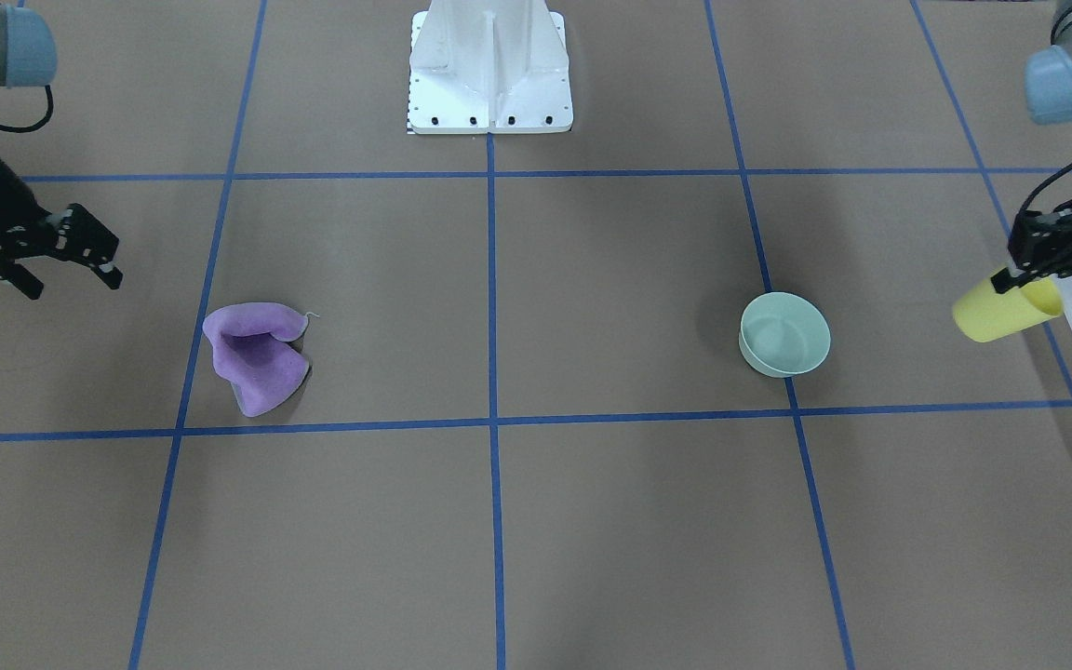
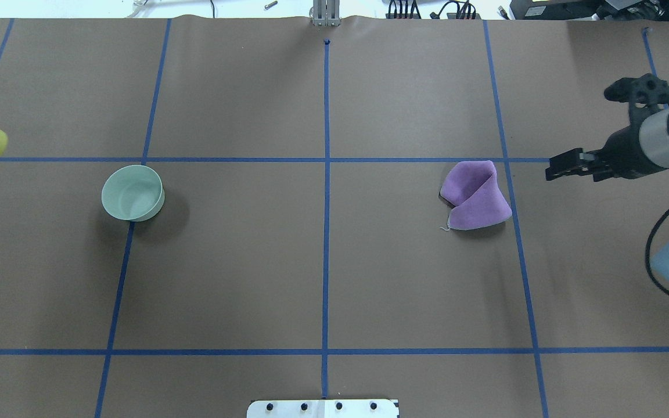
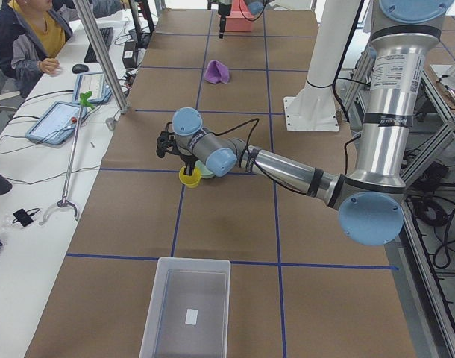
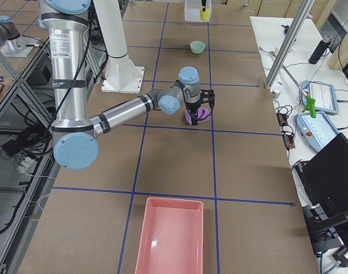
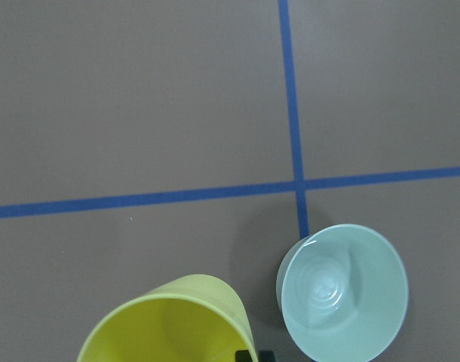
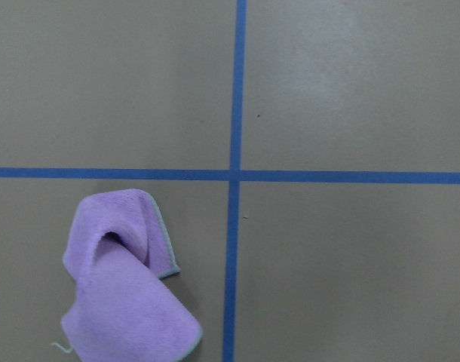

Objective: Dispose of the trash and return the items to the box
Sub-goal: 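Carry the yellow cup into the clear bin while the right gripper reaches the purple cloth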

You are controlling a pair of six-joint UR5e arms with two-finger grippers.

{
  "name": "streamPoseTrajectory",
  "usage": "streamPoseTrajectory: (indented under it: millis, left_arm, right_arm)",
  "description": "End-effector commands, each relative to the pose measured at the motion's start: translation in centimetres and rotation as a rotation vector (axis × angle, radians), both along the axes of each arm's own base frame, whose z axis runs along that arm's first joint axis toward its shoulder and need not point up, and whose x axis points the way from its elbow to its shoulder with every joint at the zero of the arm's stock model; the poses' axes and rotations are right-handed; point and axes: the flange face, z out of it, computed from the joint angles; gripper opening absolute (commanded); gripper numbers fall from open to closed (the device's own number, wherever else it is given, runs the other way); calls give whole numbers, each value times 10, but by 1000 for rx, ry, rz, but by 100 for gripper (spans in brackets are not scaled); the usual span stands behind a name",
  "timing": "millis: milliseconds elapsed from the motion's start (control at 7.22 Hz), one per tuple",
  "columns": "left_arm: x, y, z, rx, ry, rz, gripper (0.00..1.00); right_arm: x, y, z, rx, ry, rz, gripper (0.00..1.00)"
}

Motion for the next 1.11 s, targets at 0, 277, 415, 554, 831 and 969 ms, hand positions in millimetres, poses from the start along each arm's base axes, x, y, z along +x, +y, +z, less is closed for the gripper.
streamPoseTrajectory:
  millis: [0, 277, 415, 554, 831, 969]
  left_arm:
    - [-114, 14, 49, 66, -119, 34, 0]
    - [-169, 24, 67, 113, -234, 50, 0]
    - [-180, 28, 73, 132, -264, 57, 0]
    - [-194, 33, 85, 149, -305, 67, 0]
    - [-205, 43, 120, 135, -311, 92, 0]
    - [-202, 58, 162, 75, -296, 113, 0]
  right_arm:
    - [-71, 0, -20, 9, 9, 14, 100]
    - [-104, -22, -15, -1, 29, 1, 100]
    - [-116, -29, -14, -7, 37, -2, 100]
    - [-124, -35, -17, -24, 31, 12, 100]
    - [-122, -32, -18, -68, 10, 24, 0]
    - [-121, -30, -20, -76, 3, 26, 0]
